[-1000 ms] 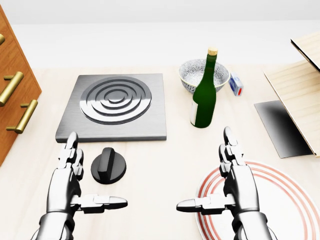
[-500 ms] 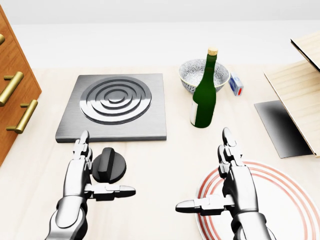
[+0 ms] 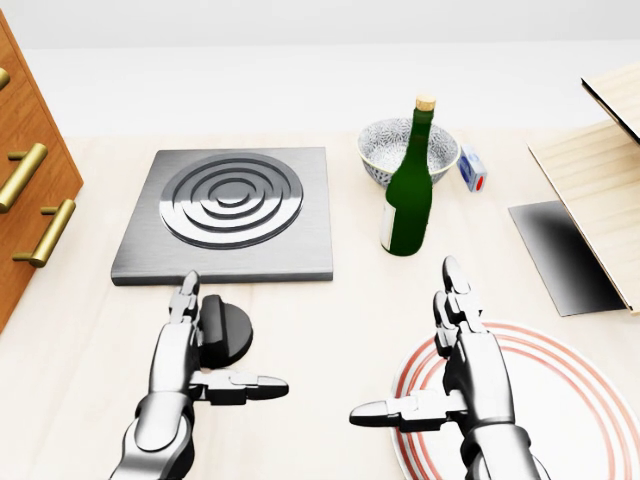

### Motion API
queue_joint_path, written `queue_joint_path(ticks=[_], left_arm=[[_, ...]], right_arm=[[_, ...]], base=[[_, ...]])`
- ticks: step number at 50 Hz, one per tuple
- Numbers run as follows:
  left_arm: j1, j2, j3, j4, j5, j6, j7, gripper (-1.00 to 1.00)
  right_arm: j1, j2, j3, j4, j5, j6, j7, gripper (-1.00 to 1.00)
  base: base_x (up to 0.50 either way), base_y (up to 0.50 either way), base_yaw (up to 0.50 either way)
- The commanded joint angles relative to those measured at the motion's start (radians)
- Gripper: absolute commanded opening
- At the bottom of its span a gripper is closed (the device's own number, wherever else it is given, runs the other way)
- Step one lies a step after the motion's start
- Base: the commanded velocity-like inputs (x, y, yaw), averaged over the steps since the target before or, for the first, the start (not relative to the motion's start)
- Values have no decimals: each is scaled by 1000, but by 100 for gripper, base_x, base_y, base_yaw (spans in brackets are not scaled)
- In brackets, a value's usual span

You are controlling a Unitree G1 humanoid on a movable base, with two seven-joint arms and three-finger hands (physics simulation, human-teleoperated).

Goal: Turn on the stove.

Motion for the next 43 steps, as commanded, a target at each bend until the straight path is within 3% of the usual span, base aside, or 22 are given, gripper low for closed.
queue_joint_path(ticks=[1, 10, 15, 19, 22, 23, 25, 26, 28, 30, 33, 35, 36, 38, 40, 43], left_arm=[[65, -47, -54, -110, 37, 0, -21, 100], [194, -107, -150, -276, 86, 12, -37, 100], [197, -114, -162, -261, 97, 0, -34, 100], [197, -121, -169, -288, 98, 16, -33, 100], [189, -126, -172, -271, 99, 0, -30, 100], [197, -128, -179, -290, 101, 11, -31, 100], [192, -132, -182, -282, 102, 8, -29, 100], [199, -136, -190, -300, 106, 20, -29, 100], [197, -143, -197, -290, 107, 15, -26, 100], [209, -151, -214, -318, 113, 33, -25, 100], [208, -168, -239, -300, 124, 21, -16, 100], [203, -179, -250, -304, 129, 30, -14, 100], [202, -190, -262, -329, 130, 55, -16, 100], [204, -196, -274, -340, 131, 66, -16, 100], [204, -203, -287, -333, 133, 61, -16, 100], [216, -216, -313, -351, 142, 74, -11, 100]], right_arm=[[-1, 0, 2, 0, -2, 4, 0, 100], [-4, -2, -1, 8, -2, -2, 4, 100], [-2, -1, 1, -1, -4, 2, 4, 100], [-2, -1, 0, 4, -5, -4, 5, 100], [-1, -1, 1, 1, -6, -3, 6, 100], [0, -1, 2, -8, -6, 5, 6, 100], [-3, -1, 1, 4, -6, -3, 6, 100], [-2, -1, 2, 1, -7, -2, 6, 100], [-2, -1, 2, 4, -7, -5, 7, 100], [-2, -1, 2, 3, -7, -4, 7, 100], [0, -1, 3, -6, -8, 2, 6, 100], [0, -1, 2, -5, -8, 1, 7, 100], [0, -1, 2, -8, -8, 2, 7, 100], [-1, -1, 1, -5, -7, 1, 7, 100], [-2, -1, 1, -3, -7, -1, 7, 100], [-1, -1, 1, -5, -7, 0, 7, 100]], base=[[0, 0, 0], [0, 0, 0], [0, 0, 0], [0, 0, 0], [0, 0, 0], [0, 0, 0], [0, 0, 0], [0, 0, 0], [0, 0, 0], [0, 0, 0], [0, 0, 0], [0, 0, 0], [0, 0, 0], [0, 0, 0], [0, 0, 0], [0, 0, 0]])
